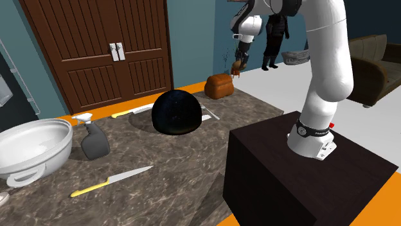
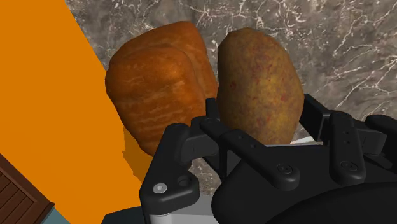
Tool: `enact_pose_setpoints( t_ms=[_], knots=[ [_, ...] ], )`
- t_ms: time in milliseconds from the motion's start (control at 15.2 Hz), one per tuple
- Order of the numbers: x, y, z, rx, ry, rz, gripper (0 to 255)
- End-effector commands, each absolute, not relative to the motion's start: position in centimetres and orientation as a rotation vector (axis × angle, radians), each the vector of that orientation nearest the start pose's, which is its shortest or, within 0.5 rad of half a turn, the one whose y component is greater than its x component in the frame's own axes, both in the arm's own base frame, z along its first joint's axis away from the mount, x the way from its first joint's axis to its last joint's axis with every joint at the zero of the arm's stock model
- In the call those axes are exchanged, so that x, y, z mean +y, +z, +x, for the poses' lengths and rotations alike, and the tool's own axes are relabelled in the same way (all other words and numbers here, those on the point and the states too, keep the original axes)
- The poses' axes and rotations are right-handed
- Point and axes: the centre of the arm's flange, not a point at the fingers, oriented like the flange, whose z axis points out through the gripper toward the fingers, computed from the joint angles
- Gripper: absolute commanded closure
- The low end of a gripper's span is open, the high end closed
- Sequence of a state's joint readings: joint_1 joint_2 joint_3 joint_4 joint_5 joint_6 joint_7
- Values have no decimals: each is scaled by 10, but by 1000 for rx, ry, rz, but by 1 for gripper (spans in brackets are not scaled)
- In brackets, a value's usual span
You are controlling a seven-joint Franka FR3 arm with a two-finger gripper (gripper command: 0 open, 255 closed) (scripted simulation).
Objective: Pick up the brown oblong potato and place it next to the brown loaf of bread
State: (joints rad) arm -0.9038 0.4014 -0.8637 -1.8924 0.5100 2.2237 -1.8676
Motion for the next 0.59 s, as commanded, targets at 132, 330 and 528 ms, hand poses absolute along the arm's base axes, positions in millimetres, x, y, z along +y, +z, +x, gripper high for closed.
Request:
enact_pose_setpoints(
  t_ms=[132,330,528],
  knots=[
    [-651,366,-114,228,-148,-3257,255],
    [-673,366,-147,228,-148,-3257,255],
    [-681,356,-159,228,-148,-3257,255]
  ],
)
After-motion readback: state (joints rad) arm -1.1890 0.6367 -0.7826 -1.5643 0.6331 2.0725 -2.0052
